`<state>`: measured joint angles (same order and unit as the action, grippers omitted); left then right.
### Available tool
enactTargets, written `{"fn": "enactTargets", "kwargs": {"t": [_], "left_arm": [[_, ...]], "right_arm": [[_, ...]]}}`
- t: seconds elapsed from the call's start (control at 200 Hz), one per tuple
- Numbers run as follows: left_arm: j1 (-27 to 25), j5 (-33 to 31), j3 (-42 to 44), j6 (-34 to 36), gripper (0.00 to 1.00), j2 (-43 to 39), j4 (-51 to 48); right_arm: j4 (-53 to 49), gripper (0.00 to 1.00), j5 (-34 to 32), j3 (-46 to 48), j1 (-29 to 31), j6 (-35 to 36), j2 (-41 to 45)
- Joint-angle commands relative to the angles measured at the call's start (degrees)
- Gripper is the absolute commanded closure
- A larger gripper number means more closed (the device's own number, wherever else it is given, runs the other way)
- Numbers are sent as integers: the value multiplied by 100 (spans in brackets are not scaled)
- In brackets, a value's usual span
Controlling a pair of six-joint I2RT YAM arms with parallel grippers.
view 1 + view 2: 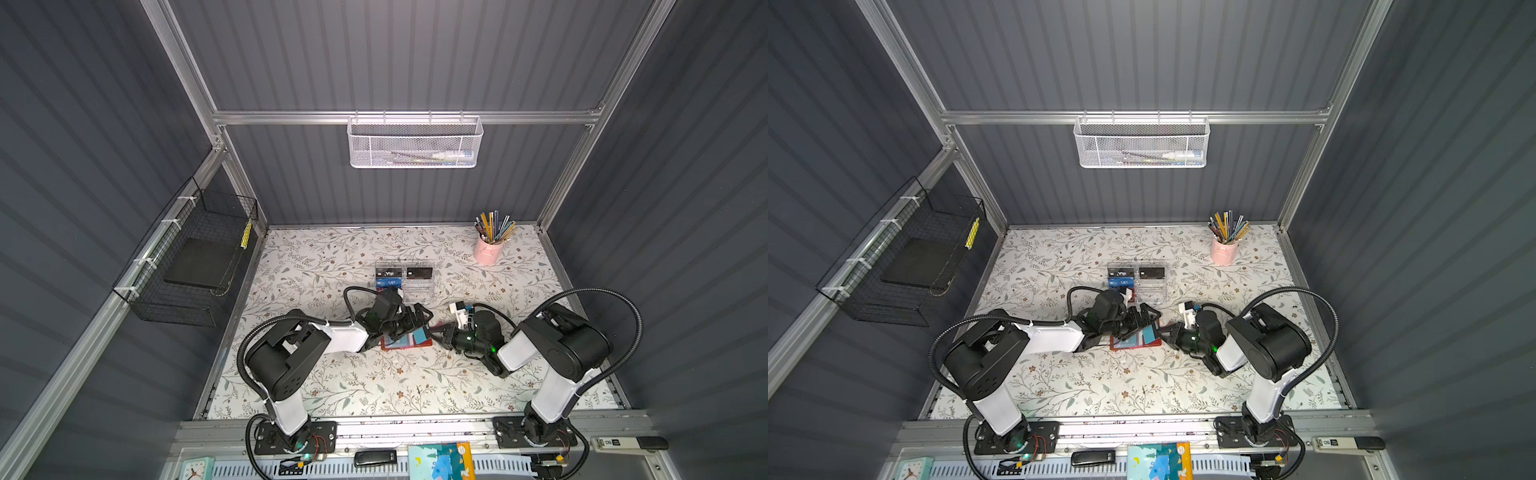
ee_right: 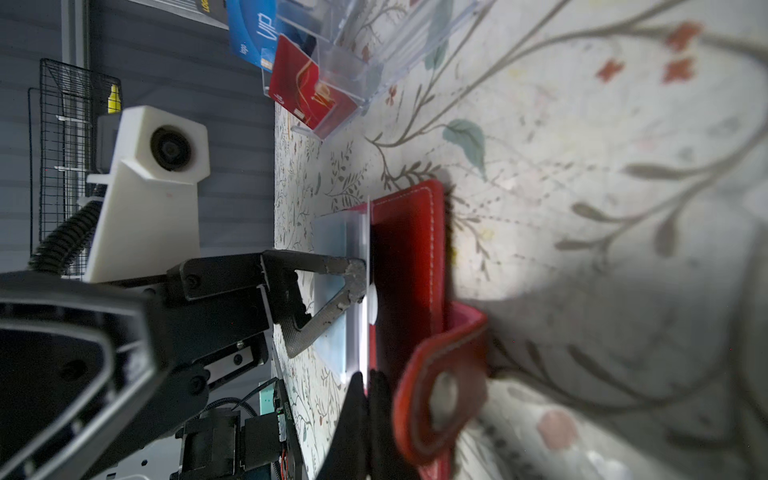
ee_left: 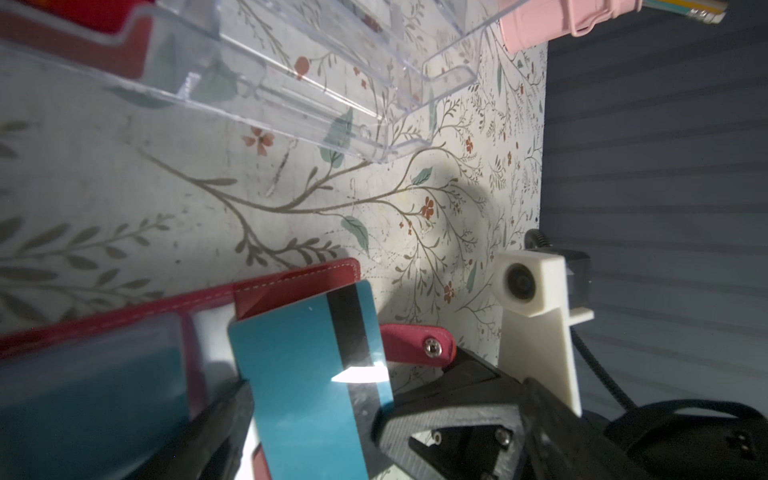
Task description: Take the credit cards out of the card holder
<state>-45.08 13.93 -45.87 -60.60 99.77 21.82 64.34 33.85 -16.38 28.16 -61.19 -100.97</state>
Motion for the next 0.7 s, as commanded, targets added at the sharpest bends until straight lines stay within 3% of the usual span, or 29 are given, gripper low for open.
{"fn": "enactTargets", "kwargs": {"t": [0.0, 0.17, 0.42, 0.575, 0.695], "left_arm": [[-5, -172, -471, 403, 0, -387, -949], [71, -443, -483, 351, 0, -722, -1205], [179, -680, -144, 12, 0, -1166, -952], [162, -376, 227, -973, 0, -889, 352], [-8, -490, 139, -1349, 0, -742, 749]], "right_arm": [[-413, 100, -99, 14, 0, 153, 379], [-1955, 100, -513, -144, 9, 476, 1401], [-4896, 100, -1809, -705, 10, 1018, 3202], [-5663, 100, -2331, -973, 15, 923, 3983], [-6023, 100, -2852, -1121, 22, 746, 4344]]}}
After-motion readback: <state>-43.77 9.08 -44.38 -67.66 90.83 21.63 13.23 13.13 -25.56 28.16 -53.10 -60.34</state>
